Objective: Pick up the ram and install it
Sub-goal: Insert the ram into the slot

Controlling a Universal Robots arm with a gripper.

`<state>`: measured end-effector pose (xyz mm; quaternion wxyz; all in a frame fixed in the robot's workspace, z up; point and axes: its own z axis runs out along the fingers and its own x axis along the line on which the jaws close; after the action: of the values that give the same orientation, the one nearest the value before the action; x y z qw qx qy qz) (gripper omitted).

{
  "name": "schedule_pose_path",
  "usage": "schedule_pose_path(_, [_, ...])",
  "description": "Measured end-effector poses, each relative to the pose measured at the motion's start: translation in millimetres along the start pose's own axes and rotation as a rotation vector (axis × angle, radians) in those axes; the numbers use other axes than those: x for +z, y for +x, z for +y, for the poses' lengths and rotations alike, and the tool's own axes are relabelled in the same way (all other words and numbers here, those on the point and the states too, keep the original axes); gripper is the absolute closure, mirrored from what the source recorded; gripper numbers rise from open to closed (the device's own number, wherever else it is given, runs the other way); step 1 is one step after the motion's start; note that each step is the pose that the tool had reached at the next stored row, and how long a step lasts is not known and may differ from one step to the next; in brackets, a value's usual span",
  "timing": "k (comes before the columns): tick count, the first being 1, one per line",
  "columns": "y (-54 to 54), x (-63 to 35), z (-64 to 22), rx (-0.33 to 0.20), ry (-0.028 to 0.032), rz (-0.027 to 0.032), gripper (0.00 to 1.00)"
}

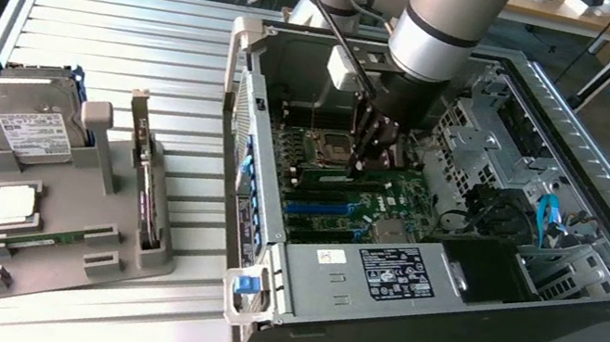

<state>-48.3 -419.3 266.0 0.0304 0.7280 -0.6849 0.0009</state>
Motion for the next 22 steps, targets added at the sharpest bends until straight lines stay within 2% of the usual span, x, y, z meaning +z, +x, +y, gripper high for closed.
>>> schedule_pose_path(10, [-13.4,14.2,-12.5,0.006,-0.0006,-0.0003,0.87])
schedule_pose_path(14, [-15.5,16.4,-13.7,0.009,-0.0006,-0.0006,0.87])
schedule_pose_path(18, [-15.7,17.9,-13.6,0.068,-0.0031,-0.003,0.87])
schedule_pose_path(22, [-15.8,18.4,-13.9,0.073,-0.0033,-0.0034,0.87])
